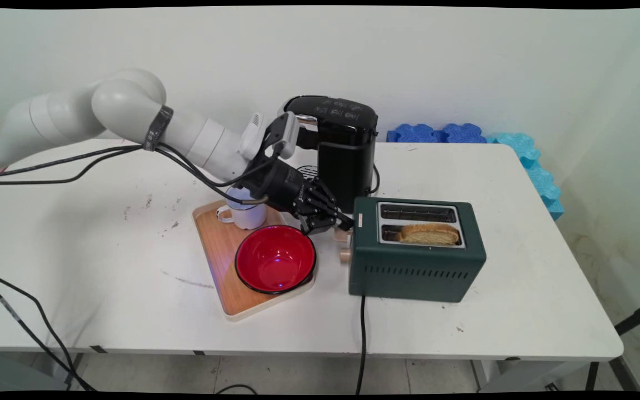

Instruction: Press the toaster switch

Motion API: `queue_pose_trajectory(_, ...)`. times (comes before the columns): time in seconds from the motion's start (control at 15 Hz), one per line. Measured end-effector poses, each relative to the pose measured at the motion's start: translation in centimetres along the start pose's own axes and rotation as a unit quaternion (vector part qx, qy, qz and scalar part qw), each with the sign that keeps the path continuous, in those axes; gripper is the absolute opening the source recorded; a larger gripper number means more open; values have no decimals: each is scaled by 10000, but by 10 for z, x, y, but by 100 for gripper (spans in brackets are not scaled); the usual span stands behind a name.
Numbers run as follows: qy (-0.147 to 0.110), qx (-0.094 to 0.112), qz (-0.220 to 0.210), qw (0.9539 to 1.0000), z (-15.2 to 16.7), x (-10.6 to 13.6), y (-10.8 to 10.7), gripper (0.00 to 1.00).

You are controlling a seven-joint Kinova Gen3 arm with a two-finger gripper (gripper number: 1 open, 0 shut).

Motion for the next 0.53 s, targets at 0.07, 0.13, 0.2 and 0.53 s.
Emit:
queue_pose_trajectory(0.07,-5,0,-2,10000,1,-1,0,0)
queue_pose_trajectory(0.13,-9,1,-6,10000,2,-2,0,0)
queue_pose_trajectory(0.2,-15,2,-7,10000,3,-4,0,0)
queue_pose_trajectory(0.53,-37,-3,-19,10000,10,-11,1,0)
